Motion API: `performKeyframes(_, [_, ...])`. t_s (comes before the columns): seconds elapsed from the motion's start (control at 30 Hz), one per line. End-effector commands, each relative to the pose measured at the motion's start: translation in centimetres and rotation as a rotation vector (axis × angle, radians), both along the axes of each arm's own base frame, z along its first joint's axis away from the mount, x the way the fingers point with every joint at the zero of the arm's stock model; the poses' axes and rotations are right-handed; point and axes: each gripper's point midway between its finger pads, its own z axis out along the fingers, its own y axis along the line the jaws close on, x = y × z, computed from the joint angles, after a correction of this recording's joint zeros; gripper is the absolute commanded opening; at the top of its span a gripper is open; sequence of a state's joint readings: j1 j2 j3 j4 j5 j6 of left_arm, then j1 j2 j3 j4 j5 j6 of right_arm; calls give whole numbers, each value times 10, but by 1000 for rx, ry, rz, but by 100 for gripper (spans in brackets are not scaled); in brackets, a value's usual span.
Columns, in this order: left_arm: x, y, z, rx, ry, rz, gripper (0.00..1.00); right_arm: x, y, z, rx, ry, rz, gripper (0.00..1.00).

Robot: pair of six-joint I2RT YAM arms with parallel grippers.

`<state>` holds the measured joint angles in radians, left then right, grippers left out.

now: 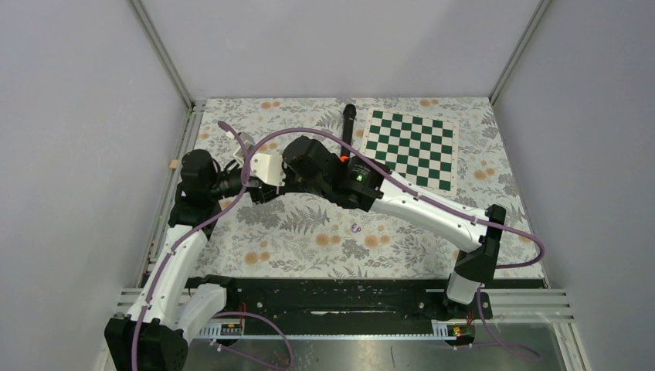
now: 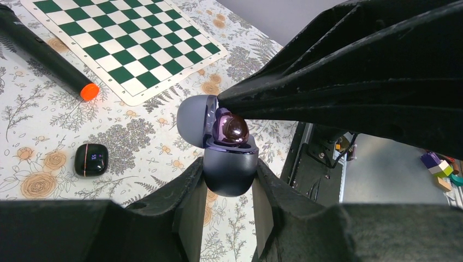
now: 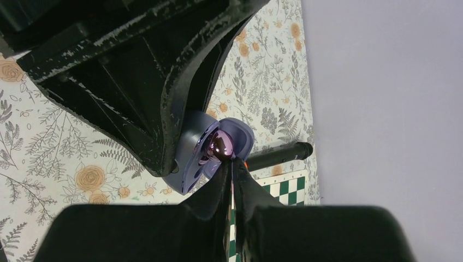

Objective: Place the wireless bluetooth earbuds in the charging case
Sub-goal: Insert the left earbud into the left side groove of the charging case.

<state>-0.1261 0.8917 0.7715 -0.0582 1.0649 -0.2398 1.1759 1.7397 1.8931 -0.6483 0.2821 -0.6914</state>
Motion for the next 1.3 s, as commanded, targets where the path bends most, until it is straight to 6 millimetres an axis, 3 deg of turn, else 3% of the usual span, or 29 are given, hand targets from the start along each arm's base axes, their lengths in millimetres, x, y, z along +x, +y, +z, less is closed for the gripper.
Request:
performKeyframes(0.0, [-4, -3, 16, -10, -92, -36, 0, -3, 5, 7, 4, -2, 14, 0])
performKeyframes(0.33, [-2, -3, 12, -2, -60, -34, 0, -19, 9, 0, -15, 38, 96, 0])
performKeyframes(0.63, [-5, -4, 8, 2, -66, -57, 0, -16, 9, 12, 49, 40, 52, 5])
performKeyframes(0.87, [-11, -7, 3, 3, -103, -115, 0, -10, -11, 30, 148, 81, -27, 13])
performKeyframes(1.07, [-13, -10, 1, -18, -139, -158, 0, -15, -32, 43, 220, 140, -36, 27])
performKeyframes(1.2, [-18, -13, 3, -56, -164, -201, 0, -16, -42, 50, 256, 171, -50, 28])
performKeyframes(1.27, [-23, -14, 7, -78, -204, -233, 0, -17, -50, 63, 324, 223, -52, 32])
